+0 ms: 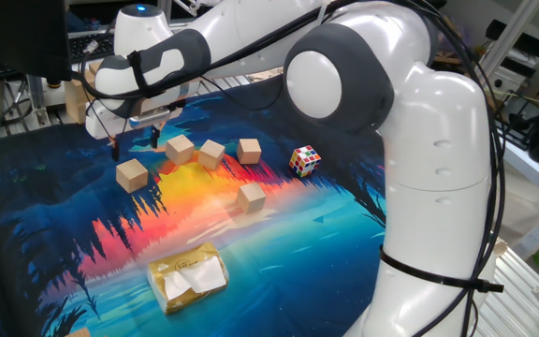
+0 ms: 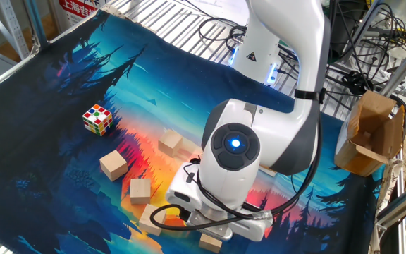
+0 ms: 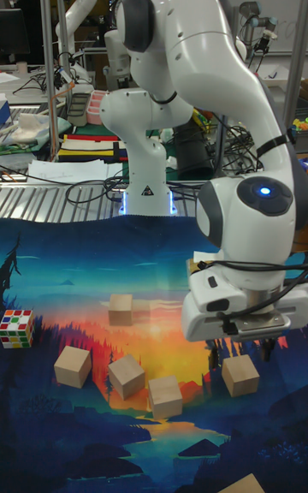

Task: Stack the blocks in a vertical line of five

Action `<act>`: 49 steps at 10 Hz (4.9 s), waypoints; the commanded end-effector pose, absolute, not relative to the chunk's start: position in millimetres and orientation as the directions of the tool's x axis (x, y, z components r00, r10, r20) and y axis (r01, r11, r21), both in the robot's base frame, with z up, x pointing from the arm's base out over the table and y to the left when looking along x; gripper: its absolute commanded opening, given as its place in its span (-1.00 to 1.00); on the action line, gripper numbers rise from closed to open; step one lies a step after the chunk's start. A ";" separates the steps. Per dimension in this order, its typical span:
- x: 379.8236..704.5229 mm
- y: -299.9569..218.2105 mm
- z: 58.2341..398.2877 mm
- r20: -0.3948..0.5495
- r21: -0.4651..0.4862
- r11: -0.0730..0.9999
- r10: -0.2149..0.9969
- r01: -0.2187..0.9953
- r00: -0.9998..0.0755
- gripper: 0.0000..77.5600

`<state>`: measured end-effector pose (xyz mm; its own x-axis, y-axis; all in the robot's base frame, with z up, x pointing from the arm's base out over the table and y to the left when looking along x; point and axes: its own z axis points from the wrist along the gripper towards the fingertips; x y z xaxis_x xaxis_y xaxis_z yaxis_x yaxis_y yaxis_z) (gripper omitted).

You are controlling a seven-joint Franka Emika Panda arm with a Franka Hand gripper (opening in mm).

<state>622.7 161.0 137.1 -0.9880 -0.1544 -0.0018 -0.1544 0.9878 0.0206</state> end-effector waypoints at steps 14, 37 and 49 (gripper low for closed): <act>608.0 175.5 95.9 -0.013 0.037 0.982 -0.185 -0.186 -0.983 1.00; 608.1 175.1 89.8 -0.015 0.046 0.982 -0.182 -0.183 -0.983 -0.97; 576.4 156.1 181.2 0.000 -0.007 1.000 0.008 0.008 -1.000 -0.97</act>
